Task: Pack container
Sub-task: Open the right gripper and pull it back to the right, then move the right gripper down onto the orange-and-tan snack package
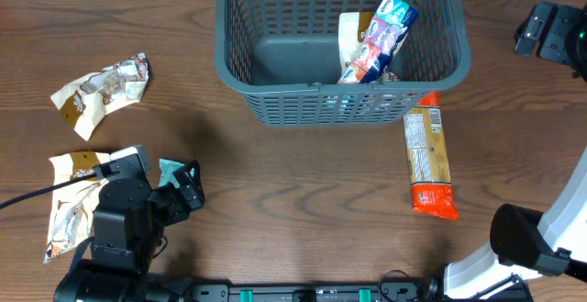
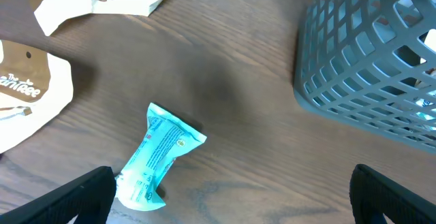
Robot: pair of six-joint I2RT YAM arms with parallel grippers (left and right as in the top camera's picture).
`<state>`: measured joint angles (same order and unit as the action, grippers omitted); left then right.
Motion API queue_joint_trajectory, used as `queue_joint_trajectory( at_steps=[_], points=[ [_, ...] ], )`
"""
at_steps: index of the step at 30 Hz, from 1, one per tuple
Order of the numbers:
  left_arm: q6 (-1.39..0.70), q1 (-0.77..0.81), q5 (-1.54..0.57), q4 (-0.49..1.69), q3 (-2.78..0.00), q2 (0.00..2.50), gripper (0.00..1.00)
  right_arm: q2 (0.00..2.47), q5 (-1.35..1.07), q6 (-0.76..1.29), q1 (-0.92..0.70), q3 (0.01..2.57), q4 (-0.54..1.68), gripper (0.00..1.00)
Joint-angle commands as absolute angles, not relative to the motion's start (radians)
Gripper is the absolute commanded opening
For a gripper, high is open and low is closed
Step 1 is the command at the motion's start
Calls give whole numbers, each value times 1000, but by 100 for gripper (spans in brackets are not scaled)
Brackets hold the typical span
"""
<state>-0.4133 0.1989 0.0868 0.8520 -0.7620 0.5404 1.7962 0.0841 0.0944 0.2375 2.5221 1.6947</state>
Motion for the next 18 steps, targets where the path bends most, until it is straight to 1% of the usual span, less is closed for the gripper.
queue_joint_trajectory(
  at_steps=[1,4,8,13,18],
  points=[
    [-397,197,106,852,-785,536,99,1767,48,123,242,2459,1699,99],
    [-397,197,106,852,-785,536,98,1767,94,233,244,2376,1698,99],
    [-397,197,106,852,-785,536,99,1767,221,492,262,2252,1698,99],
    [-397,197,106,852,-785,536,99,1767,212,854,300,2111,1695,99],
    [-397,197,106,852,-785,536,99,1767,139,1224,300,1966,1662,99]
  ],
)
